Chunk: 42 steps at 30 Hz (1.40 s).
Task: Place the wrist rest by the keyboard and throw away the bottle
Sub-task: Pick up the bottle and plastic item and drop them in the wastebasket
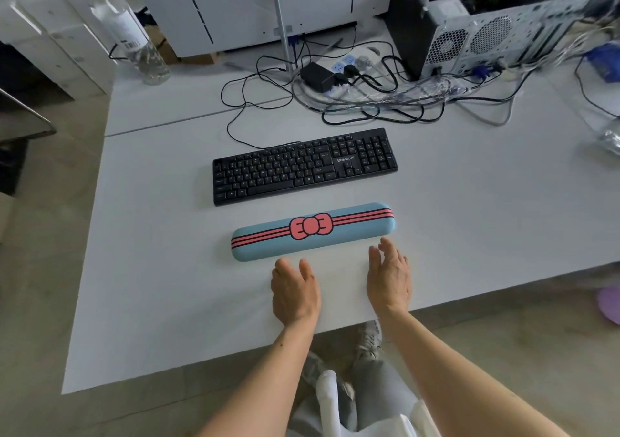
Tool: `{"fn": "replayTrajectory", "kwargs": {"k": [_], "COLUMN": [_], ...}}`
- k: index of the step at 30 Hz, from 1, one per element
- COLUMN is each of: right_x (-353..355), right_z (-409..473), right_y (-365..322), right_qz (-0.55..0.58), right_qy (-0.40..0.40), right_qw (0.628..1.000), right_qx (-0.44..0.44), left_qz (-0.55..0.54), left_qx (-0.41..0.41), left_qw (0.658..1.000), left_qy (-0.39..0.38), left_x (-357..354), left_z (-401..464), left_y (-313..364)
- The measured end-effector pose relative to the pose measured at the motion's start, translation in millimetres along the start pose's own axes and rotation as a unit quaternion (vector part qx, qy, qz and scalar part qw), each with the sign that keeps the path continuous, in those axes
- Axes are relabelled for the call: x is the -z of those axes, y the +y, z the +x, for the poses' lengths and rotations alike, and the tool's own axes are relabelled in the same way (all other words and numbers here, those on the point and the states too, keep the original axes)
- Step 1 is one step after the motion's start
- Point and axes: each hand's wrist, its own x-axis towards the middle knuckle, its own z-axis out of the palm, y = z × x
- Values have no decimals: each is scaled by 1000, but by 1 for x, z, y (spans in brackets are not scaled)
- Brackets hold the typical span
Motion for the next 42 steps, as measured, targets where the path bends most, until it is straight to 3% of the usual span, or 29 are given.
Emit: {"fn": "replayTrajectory", "kwargs": {"k": [13, 28, 42], "right_x": [67, 197, 291], "right_z": [19, 84, 167], "right_y": [36, 135, 184], "right_qz": [75, 87, 141], "right_qy": [40, 63, 159], "right_qw": [995, 992, 970], "right_qx": [-60, -73, -118], "left_qz": [-55, -82, -84], "left_qx": [-149, -153, -190], "left_qw": [986, 980, 966], "left_qy": [-59, -100, -153], "left_x": [-35, -131, -212], "left_z": [-48, -140, -178], "left_y": [79, 182, 303]}}
